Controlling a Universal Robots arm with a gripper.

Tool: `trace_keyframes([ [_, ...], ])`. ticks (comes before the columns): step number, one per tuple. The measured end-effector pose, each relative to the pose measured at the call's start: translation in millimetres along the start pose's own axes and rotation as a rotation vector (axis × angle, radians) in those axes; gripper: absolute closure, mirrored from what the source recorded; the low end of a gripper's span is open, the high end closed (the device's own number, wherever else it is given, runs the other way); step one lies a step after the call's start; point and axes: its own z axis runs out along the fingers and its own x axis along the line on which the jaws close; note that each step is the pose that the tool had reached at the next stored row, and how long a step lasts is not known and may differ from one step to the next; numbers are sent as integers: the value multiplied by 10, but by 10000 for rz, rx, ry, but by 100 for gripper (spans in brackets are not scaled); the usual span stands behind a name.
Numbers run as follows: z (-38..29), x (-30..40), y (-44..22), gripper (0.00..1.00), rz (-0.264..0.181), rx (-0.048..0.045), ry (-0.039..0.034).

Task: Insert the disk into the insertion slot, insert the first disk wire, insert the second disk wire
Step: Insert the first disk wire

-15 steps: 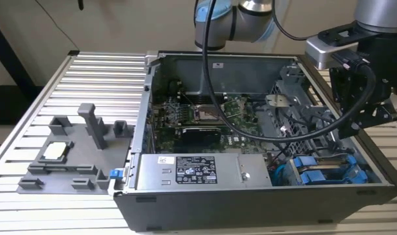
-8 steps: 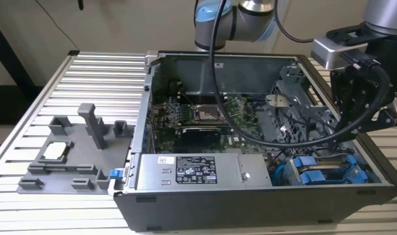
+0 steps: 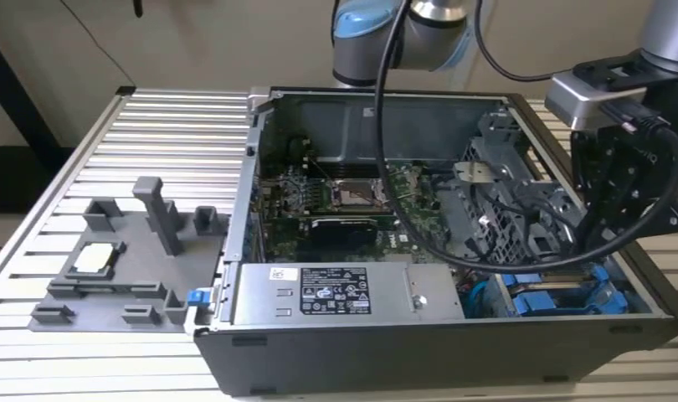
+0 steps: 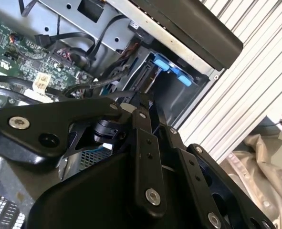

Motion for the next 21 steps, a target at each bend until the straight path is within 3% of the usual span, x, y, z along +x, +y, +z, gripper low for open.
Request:
trace_keyframes([
  [6,74,16,-30,81,40,-24,-95],
  [10,97,24,-104,81,16,-357,-128],
  [15,105,28,-151,81,-5,-376,-161],
  [21,123,35,-260,81,-56,-538,-181],
])
